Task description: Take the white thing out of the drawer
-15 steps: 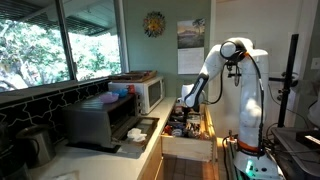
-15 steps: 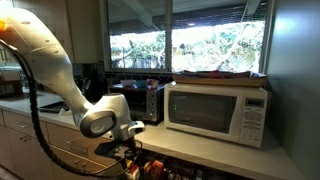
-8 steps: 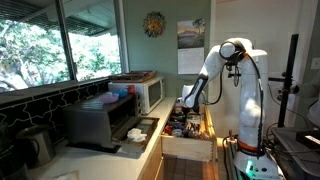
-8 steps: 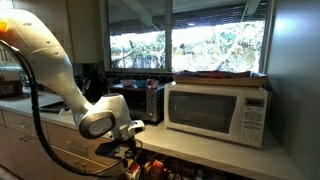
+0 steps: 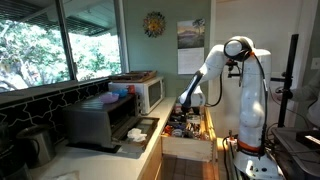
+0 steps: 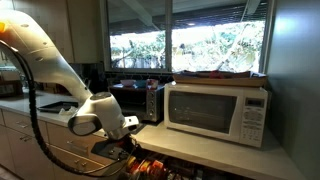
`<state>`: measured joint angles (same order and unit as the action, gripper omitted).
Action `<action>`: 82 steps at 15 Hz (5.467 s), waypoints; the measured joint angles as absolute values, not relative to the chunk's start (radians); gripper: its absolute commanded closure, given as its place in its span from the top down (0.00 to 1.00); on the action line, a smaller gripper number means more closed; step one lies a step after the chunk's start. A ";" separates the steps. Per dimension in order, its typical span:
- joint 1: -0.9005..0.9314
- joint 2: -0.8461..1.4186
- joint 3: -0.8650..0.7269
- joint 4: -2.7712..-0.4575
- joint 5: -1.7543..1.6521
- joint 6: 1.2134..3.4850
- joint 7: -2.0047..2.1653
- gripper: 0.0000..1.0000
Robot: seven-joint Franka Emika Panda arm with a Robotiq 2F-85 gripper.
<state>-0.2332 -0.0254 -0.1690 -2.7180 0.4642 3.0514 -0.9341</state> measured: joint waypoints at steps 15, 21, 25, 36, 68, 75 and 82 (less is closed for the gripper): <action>-0.250 0.023 -0.288 -2.609 0.876 2.741 -1.570 1.00; -0.262 0.094 -0.291 -2.542 1.017 2.694 -1.667 0.50; -0.277 0.166 -0.292 -2.500 1.025 2.619 -1.678 0.40; -0.303 0.317 -0.289 -2.400 1.036 2.620 -1.677 0.44; -0.264 0.350 -0.235 -2.356 1.020 2.685 -1.695 0.00; -0.228 0.294 -0.257 -2.414 0.899 2.689 -1.617 0.00; -0.211 0.215 -0.277 -2.477 0.853 2.777 -1.565 0.00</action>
<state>-0.2109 0.2153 -0.2774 -2.4774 0.8527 2.7775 -1.5648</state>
